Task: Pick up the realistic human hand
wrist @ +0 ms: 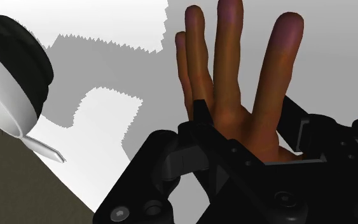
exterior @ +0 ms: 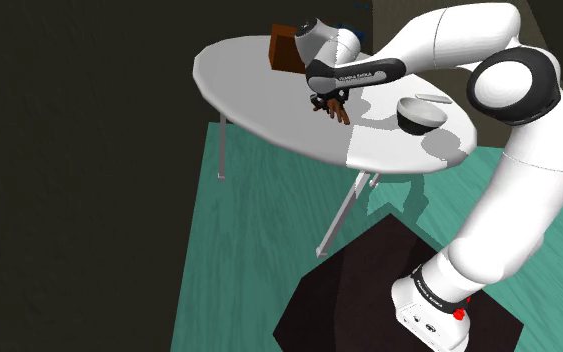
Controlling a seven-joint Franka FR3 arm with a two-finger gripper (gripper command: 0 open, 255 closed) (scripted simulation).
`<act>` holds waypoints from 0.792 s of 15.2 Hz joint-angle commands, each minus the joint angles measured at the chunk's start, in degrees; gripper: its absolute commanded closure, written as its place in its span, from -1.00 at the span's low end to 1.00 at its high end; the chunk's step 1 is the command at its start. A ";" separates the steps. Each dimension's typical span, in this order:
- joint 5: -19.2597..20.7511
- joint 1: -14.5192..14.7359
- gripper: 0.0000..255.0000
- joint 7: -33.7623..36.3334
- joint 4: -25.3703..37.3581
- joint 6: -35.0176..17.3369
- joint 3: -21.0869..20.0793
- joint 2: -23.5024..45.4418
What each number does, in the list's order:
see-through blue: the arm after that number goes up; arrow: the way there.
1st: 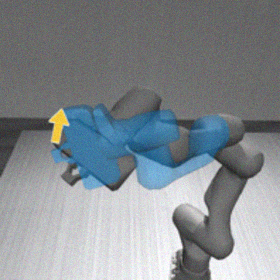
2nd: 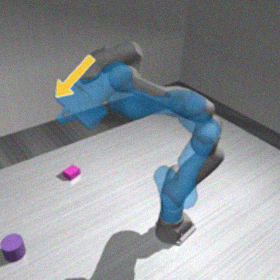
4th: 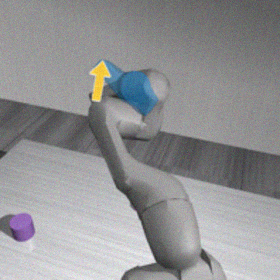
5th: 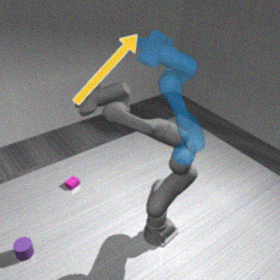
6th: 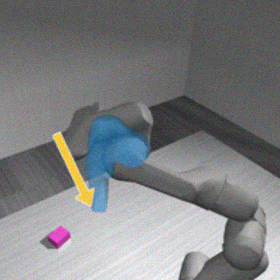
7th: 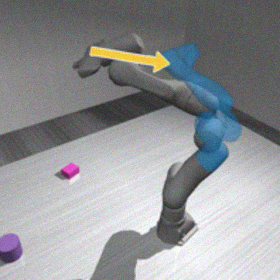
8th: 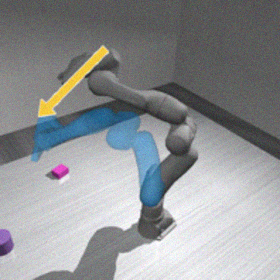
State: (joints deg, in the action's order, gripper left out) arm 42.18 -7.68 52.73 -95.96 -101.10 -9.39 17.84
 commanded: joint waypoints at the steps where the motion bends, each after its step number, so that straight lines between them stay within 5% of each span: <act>1: -0.21 0.06 1.00 -0.69 0.81 0.90 -0.06 -0.32; 12: -1.16 0.48 1.00 -5.06 6.60 6.77 -0.30 -1.84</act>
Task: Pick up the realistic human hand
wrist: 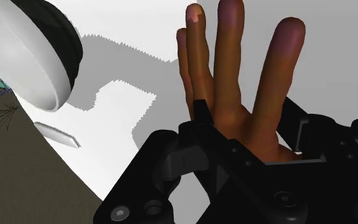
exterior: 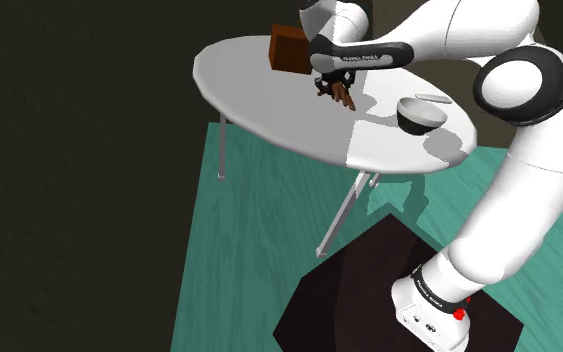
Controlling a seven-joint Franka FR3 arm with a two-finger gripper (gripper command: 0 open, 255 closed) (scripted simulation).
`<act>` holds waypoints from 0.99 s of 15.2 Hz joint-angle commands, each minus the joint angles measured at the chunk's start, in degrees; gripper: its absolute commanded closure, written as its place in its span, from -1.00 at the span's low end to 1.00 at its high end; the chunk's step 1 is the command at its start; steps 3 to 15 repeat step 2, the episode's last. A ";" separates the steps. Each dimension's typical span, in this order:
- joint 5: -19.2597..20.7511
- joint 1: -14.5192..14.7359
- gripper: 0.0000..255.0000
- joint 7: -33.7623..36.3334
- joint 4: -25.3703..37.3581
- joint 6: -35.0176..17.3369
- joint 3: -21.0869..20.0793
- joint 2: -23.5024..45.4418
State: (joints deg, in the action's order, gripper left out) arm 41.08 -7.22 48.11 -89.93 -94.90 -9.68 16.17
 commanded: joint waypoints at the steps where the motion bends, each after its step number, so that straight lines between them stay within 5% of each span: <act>1: -0.07 0.03 1.00 -0.50 0.65 0.64 -0.01 -0.19; 15: -0.07 0.03 1.00 -0.50 0.66 0.65 -0.01 -0.18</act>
